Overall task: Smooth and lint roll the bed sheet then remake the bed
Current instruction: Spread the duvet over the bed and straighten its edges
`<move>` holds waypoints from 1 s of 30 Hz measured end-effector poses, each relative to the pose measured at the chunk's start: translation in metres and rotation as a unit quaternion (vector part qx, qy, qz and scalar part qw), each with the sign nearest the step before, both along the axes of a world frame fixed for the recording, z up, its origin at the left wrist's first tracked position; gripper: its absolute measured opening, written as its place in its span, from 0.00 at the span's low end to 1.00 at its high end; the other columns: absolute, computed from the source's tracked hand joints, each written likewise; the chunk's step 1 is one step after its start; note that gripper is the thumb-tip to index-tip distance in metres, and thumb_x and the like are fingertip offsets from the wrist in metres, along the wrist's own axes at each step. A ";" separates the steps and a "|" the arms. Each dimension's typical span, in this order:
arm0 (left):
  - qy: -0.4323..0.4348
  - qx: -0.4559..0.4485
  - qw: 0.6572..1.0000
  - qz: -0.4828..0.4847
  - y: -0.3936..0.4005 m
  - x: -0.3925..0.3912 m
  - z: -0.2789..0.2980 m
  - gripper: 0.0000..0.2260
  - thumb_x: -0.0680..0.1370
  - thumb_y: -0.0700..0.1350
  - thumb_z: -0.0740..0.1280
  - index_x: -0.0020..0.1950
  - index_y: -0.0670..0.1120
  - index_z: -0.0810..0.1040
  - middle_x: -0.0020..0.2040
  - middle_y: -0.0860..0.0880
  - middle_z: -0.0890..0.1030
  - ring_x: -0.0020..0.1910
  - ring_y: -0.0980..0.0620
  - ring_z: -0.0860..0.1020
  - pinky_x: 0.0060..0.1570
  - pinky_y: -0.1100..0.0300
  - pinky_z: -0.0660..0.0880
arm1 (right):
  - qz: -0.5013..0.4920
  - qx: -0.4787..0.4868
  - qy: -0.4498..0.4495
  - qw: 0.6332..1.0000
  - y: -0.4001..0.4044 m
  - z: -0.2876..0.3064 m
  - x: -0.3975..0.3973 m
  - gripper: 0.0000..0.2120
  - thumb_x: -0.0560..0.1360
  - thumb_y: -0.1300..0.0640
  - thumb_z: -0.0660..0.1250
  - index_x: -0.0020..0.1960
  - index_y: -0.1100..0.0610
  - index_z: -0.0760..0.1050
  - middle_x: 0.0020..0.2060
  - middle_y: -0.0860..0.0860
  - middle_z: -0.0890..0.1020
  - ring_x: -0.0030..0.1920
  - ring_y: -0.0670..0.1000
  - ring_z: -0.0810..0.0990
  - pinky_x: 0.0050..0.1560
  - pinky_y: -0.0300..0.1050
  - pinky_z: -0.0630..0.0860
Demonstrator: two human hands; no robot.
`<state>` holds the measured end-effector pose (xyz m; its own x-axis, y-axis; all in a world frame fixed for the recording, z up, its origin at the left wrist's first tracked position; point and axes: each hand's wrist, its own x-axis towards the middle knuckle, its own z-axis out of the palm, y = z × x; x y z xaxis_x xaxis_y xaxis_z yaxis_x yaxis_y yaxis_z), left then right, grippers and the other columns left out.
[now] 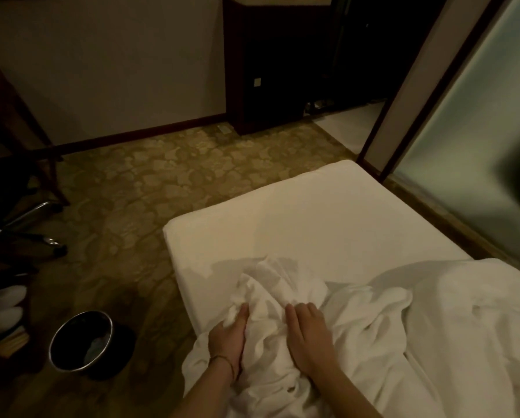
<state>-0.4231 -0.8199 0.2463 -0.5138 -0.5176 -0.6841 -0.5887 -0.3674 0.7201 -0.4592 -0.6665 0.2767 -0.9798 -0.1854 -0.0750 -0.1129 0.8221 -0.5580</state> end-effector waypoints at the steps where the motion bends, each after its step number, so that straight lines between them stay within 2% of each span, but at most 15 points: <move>1: -0.018 -0.025 0.999 0.009 -0.004 0.002 -0.004 0.21 0.71 0.67 0.71 0.49 0.51 0.82 0.49 0.47 0.82 0.52 0.43 0.80 0.60 0.50 0.76 | 0.008 0.020 -0.001 1.000 -0.002 -0.005 -0.006 0.24 0.77 0.36 0.42 0.47 0.48 0.71 0.47 0.44 0.73 0.55 0.50 0.72 0.53 0.48 0.70; 3: -0.070 -0.060 0.996 0.008 -0.016 0.001 -0.014 0.26 0.71 0.73 0.66 0.44 0.50 0.81 0.51 0.44 0.82 0.54 0.39 0.80 0.60 0.47 0.76 | 0.039 0.095 -0.026 0.994 -0.009 -0.016 -0.015 0.24 0.78 0.37 0.41 0.57 0.46 0.71 0.57 0.45 0.73 0.63 0.50 0.68 0.62 0.51 0.68; 4: -0.097 -0.073 0.993 -0.006 -0.023 -0.003 -0.020 0.29 0.71 0.75 0.63 0.46 0.48 0.81 0.54 0.42 0.82 0.55 0.38 0.79 0.60 0.46 0.76 | 0.051 0.128 -0.045 0.989 -0.013 -0.023 -0.018 0.24 0.79 0.37 0.40 0.60 0.46 0.70 0.60 0.45 0.73 0.65 0.50 0.67 0.65 0.51 0.66; 7: -0.154 -0.133 0.974 -0.094 -0.044 -0.033 -0.034 0.38 0.75 0.74 0.54 0.64 0.42 0.77 0.65 0.39 0.78 0.63 0.38 0.76 0.64 0.48 0.73 | 0.060 0.161 -0.075 0.982 -0.023 -0.042 -0.025 0.23 0.80 0.40 0.40 0.63 0.46 0.69 0.63 0.45 0.73 0.67 0.51 0.67 0.67 0.51 0.62; 11: -0.186 -0.249 0.923 -0.226 -0.062 -0.094 -0.037 0.38 0.75 0.74 0.52 0.72 0.46 0.70 0.70 0.42 0.72 0.69 0.39 0.70 0.68 0.45 0.67 | 0.037 0.155 -0.094 0.983 -0.045 -0.055 -0.054 0.25 0.80 0.40 0.41 0.63 0.48 0.70 0.64 0.47 0.73 0.68 0.52 0.67 0.69 0.53 0.59; 14: -0.203 -0.292 0.869 -0.345 -0.064 -0.138 -0.048 0.37 0.76 0.73 0.50 0.75 0.50 0.66 0.72 0.45 0.69 0.71 0.41 0.67 0.70 0.42 0.62 | 0.012 0.159 -0.080 0.984 -0.059 -0.061 -0.093 0.34 0.77 0.37 0.35 0.68 0.50 0.69 0.70 0.50 0.69 0.72 0.53 0.64 0.72 0.53 0.57; 16: -0.199 -0.268 0.865 -0.375 -0.065 -0.165 -0.059 0.36 0.77 0.72 0.50 0.77 0.49 0.64 0.73 0.45 0.68 0.72 0.41 0.66 0.70 0.43 0.62 | -0.022 0.165 -0.081 0.983 -0.060 -0.069 -0.125 0.36 0.77 0.36 0.35 0.73 0.52 0.65 0.74 0.52 0.65 0.75 0.54 0.60 0.74 0.53 0.54; 19: -0.202 -0.254 0.861 -0.391 -0.065 -0.209 -0.087 0.36 0.78 0.71 0.50 0.76 0.48 0.65 0.73 0.44 0.68 0.71 0.41 0.67 0.69 0.44 0.65 | -0.063 0.164 -0.125 0.977 -0.052 -0.095 -0.181 0.31 0.81 0.39 0.44 0.77 0.55 0.60 0.78 0.55 0.58 0.78 0.56 0.53 0.76 0.52 0.51; 21: -0.203 -0.243 0.855 -0.410 -0.063 -0.237 -0.109 0.37 0.78 0.72 0.51 0.77 0.48 0.64 0.73 0.43 0.68 0.72 0.41 0.67 0.69 0.45 0.65 | -0.091 0.153 -0.150 0.973 -0.043 -0.120 -0.214 0.31 0.81 0.39 0.47 0.77 0.56 0.58 0.78 0.57 0.56 0.78 0.57 0.52 0.76 0.52 0.50; 25: -0.225 -0.144 0.870 -0.414 -0.046 -0.272 -0.169 0.45 0.72 0.77 0.53 0.80 0.48 0.58 0.77 0.43 0.65 0.74 0.41 0.66 0.72 0.47 0.63 | -0.128 0.177 -0.237 0.947 -0.033 -0.179 -0.264 0.34 0.80 0.36 0.47 0.79 0.56 0.53 0.79 0.58 0.53 0.78 0.58 0.50 0.76 0.54 0.48; 27: -0.230 -0.080 0.888 -0.390 -0.037 -0.276 -0.197 0.49 0.71 0.79 0.54 0.80 0.45 0.58 0.77 0.41 0.65 0.75 0.41 0.66 0.73 0.50 0.63 | -0.116 0.204 -0.264 0.935 -0.032 -0.203 -0.274 0.35 0.80 0.34 0.45 0.79 0.54 0.52 0.78 0.57 0.56 0.77 0.57 0.54 0.75 0.55 0.50; 28: -0.236 -0.063 0.894 -0.375 -0.033 -0.275 -0.204 0.49 0.71 0.78 0.54 0.80 0.44 0.58 0.78 0.40 0.65 0.75 0.42 0.66 0.74 0.51 0.63 | -0.096 0.213 -0.269 0.934 -0.034 -0.211 -0.275 0.34 0.79 0.34 0.43 0.79 0.52 0.54 0.77 0.56 0.61 0.76 0.56 0.59 0.74 0.55 0.54; 30: -0.252 -0.046 0.900 -0.353 -0.027 -0.273 -0.216 0.48 0.72 0.78 0.51 0.80 0.44 0.58 0.78 0.41 0.65 0.76 0.42 0.65 0.74 0.51 0.62 | -0.055 0.215 -0.267 0.938 -0.034 -0.217 -0.275 0.36 0.77 0.33 0.36 0.72 0.51 0.65 0.68 0.55 0.74 0.68 0.55 0.71 0.69 0.53 0.63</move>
<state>-0.6959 -0.8471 0.0308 -0.3736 -0.2506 -0.8931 -0.9124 0.2728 0.3052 -0.7343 -0.7009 0.0602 -0.7928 0.0737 -0.6050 0.1861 0.9745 -0.1251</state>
